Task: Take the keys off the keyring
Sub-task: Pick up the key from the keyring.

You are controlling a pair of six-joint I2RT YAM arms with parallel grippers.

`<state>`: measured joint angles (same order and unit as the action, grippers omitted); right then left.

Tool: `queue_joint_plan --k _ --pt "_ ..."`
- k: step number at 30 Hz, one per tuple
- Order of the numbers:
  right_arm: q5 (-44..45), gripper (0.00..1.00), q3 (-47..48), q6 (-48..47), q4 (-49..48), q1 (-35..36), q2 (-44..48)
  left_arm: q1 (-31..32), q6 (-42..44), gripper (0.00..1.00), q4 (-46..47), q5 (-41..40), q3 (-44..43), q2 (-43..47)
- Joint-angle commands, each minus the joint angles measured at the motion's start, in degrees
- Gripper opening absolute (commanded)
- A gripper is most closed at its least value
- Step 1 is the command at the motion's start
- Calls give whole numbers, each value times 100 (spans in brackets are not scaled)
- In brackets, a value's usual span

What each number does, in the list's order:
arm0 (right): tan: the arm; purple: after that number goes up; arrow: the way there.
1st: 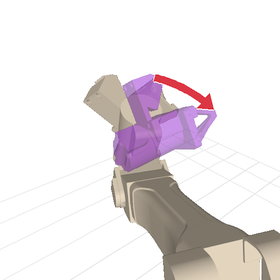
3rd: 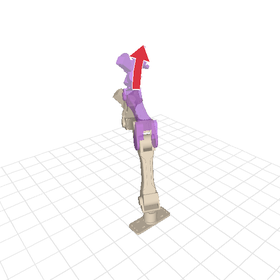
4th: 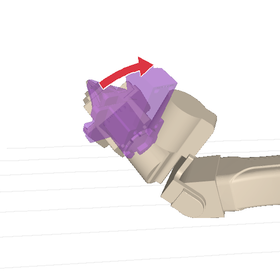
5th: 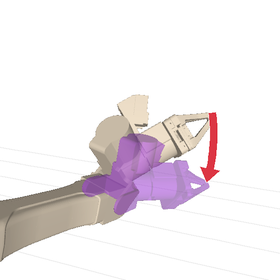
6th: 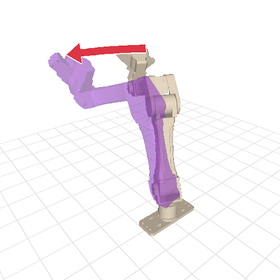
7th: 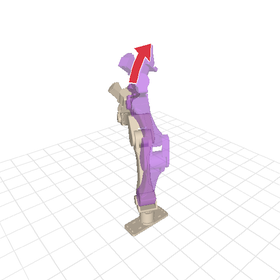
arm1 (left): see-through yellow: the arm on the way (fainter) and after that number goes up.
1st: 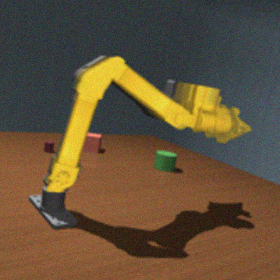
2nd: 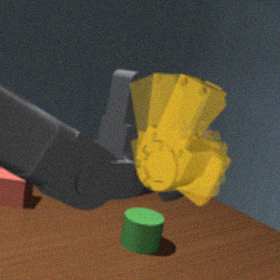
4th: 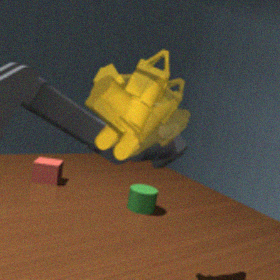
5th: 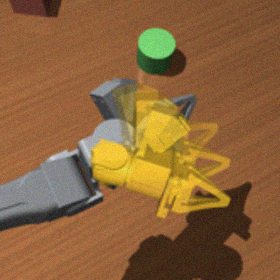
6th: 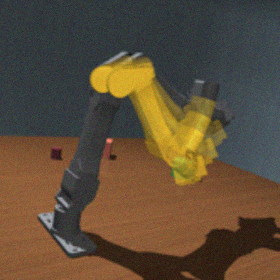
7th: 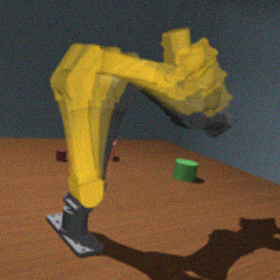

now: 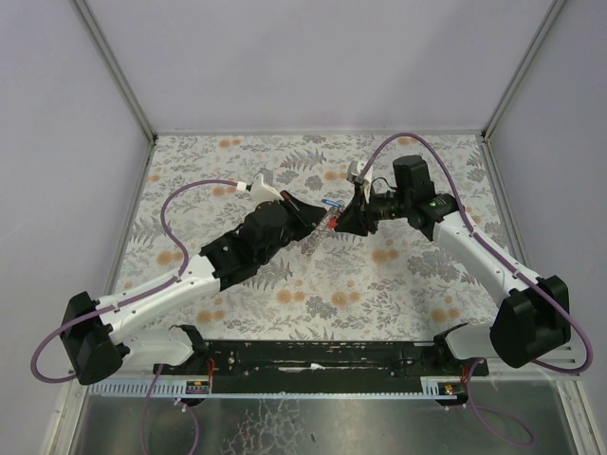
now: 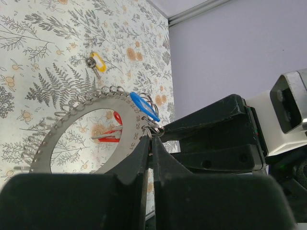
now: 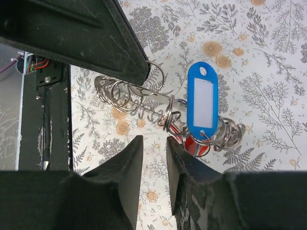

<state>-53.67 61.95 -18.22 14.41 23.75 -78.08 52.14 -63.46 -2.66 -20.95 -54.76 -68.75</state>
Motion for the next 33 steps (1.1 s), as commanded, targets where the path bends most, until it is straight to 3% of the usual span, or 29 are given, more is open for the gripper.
queue_joint_plan --k 1,11,17,24,29,33 --pt "-146 33 79 -191 42 -5 201 26 -36 0 206 -191 -227 162" --pt "-439 42 -30 406 -506 -30 206 26 -91 0 290 -76 -219 169" --pt "-271 42 -93 738 -873 -28 215 24 -157 0 349 18 -202 152" --pt "-23 37 -242 1052 -1236 -30 215 25 -208 0 402 78 -195 100" --pt "-119 24 -234 1178 -1308 -29 206 25 -204 0 427 83 -201 57" --pt "-137 25 0 995 -880 -64 259 5 -192 0 414 27 -165 100"
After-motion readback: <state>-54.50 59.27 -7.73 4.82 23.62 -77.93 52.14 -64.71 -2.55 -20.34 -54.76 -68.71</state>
